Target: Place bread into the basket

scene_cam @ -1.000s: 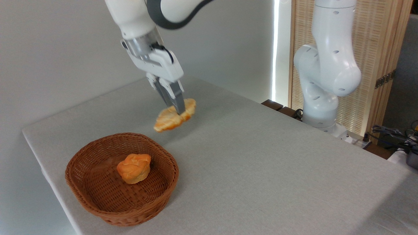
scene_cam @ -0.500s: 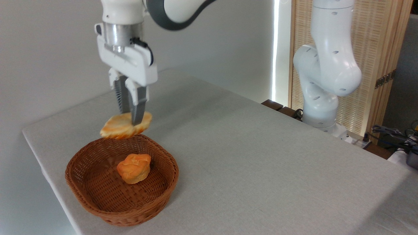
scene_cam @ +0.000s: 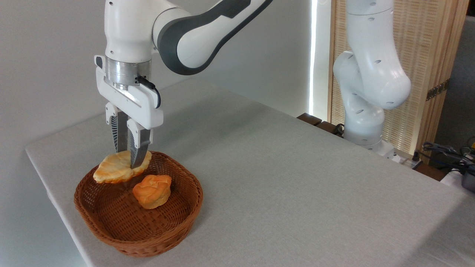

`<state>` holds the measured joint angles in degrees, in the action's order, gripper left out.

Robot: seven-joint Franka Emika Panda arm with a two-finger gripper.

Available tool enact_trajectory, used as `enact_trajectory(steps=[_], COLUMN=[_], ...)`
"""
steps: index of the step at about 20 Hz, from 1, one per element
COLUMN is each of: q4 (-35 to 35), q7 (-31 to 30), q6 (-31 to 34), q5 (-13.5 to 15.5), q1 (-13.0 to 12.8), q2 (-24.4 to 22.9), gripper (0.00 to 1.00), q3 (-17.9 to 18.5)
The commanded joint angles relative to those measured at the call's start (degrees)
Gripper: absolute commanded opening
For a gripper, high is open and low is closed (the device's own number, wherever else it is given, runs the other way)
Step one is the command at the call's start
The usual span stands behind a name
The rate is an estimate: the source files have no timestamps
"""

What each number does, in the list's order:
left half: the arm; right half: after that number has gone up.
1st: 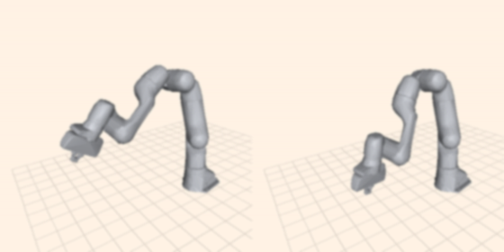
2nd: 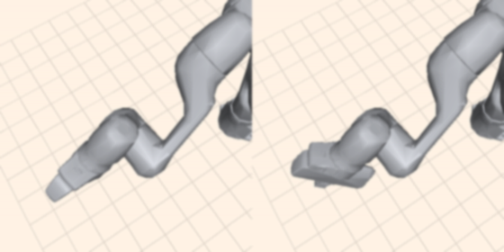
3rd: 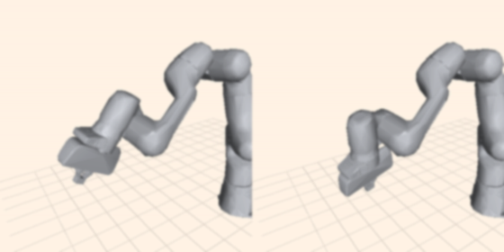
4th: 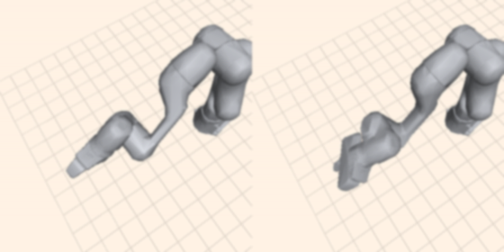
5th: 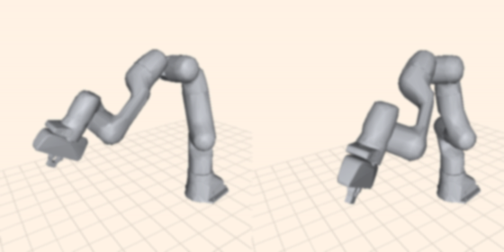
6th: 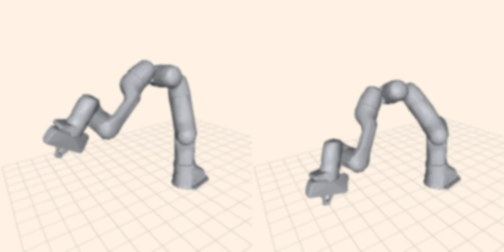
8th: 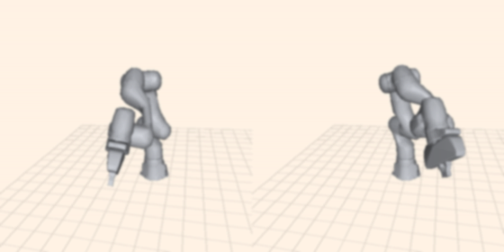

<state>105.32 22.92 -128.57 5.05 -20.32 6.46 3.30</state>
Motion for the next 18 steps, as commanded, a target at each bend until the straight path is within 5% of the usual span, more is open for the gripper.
enact_trajectory(steps=[1,7,13,18], q4=[-0.55,-0.64,-0.82,-1.78], q7=[0.54,0.37,0.98,11.77], q6=[-0.46,0.42,11.13,21.15], q5=[1.02,1.02,0.14,-1.44], q1=[-0.15,-0.07,0.2,0.2], q2=[0.04,-0.57,-6.1,-11.12], gripper=[1.0,1.0,1.0,1.0], q3=[0.39,0.39,2.06,5.48])
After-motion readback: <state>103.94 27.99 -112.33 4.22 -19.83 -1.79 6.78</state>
